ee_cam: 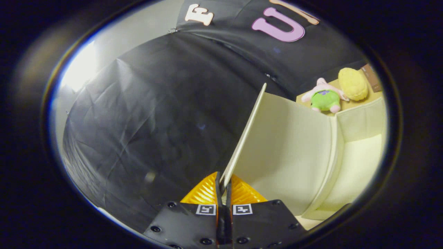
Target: Open the storage box then place both shoes into the box .Put the left shoe in first, then the right shoe, with the right side of both shoes facing outward in a uniform manner.
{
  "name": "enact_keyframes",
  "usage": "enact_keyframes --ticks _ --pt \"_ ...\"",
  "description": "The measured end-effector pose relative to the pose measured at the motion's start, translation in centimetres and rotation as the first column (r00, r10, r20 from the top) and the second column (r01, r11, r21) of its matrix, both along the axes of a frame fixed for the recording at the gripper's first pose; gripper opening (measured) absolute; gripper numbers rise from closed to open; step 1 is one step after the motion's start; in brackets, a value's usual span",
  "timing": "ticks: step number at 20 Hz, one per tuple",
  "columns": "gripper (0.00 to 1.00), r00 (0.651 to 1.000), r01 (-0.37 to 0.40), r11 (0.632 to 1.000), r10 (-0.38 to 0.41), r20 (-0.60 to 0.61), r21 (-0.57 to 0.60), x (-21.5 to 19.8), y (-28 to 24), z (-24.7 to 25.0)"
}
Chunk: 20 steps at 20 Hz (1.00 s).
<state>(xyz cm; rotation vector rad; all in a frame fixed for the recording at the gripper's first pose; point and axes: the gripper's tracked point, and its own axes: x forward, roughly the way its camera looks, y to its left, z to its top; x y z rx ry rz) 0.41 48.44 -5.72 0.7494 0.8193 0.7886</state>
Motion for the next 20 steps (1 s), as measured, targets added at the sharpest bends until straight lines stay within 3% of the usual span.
enact_keyframes --ticks 5,9,16,20 --pt "0.15 0.995 -0.070 0.988 0.079 0.061 -0.140 -1.0 3.8 -3.9" --pt "0.45 0.977 -0.113 0.962 0.153 0.151 -0.247 -1.2 4.5 -5.7" --pt "0.99 0.899 0.018 0.942 0.132 0.417 -0.336 0.0 -4.0 -1.1" --pt "0.99 0.855 0.126 0.909 0.103 0.509 -0.397 0.6 -12.3 0.2"
